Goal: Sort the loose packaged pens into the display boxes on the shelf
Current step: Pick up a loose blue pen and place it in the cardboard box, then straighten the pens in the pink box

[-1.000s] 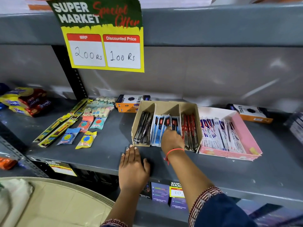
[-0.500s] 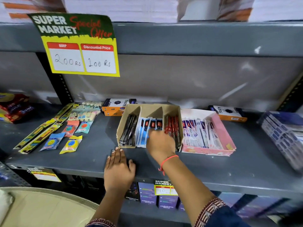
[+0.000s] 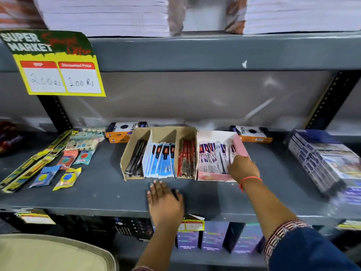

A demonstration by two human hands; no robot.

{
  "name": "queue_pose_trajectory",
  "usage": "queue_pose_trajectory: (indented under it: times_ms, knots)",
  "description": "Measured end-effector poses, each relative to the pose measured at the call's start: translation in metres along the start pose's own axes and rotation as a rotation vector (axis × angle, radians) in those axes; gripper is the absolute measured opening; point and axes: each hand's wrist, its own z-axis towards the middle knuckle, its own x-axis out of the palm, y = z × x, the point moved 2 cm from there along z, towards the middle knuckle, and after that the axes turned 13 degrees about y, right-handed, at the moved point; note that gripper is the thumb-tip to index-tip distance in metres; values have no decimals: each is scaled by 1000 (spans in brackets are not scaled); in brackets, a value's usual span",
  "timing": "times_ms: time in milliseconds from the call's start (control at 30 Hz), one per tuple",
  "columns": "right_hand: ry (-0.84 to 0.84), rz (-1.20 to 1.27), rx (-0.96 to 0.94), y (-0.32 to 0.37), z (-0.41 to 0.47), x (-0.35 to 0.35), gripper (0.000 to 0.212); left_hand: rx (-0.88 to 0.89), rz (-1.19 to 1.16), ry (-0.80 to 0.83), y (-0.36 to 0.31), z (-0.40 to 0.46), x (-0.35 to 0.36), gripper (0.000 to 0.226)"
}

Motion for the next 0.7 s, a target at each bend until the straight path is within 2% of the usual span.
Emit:
queue_pose_trajectory:
  times_ms: [133,300,400,467,567,700]
  knots:
    - [56,-86,-29,-3,11,2,33,21,29,29,-21,3,9,66]
    - [46,-10,-13,2,20,-2,43,46,16,9,-19,5,9,66]
    - [49,-146,-4,10,20,-2,52,56,1,4,-20,4,9,66]
    - [36,-220,11,14,19,0,49,52,0,16,-20,4,9,66]
    - [31,-226,-6,17,20,3,31,56,7,16,-20,4,9,67]
    - [12,-153,-32,16,21,2,32,57,-4,9,-21,3,7,66]
